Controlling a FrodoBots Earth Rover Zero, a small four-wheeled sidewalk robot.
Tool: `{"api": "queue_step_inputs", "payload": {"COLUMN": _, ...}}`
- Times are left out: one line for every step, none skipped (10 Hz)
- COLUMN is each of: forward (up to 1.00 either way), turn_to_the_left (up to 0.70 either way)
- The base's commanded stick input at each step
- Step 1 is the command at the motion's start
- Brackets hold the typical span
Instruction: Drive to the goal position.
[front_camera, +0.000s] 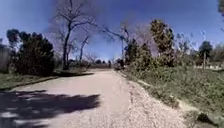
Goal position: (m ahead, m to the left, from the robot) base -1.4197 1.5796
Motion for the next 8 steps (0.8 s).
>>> {"api": "queue_step_inputs", "payload": {"forward": 1.0, "turn_to_the_left": 0.0}}
{"api": "queue_step_inputs", "payload": {"forward": 1.0, "turn_to_the_left": 0.0}}
{"api": "queue_step_inputs", "payload": {"forward": 1.0, "turn_to_the_left": 0.0}}
{"api": "queue_step_inputs", "payload": {"forward": 1.0, "turn_to_the_left": 0.0}}
{"api": "queue_step_inputs", "payload": {"forward": 1.0, "turn_to_the_left": 0.0}}
{"api": "queue_step_inputs", "payload": {"forward": 1.0, "turn_to_the_left": 0.0}}
{"api": "queue_step_inputs", "payload": {"forward": 1.0, "turn_to_the_left": 0.0}}
{"api": "queue_step_inputs", "payload": {"forward": 1.0, "turn_to_the_left": 0.0}}
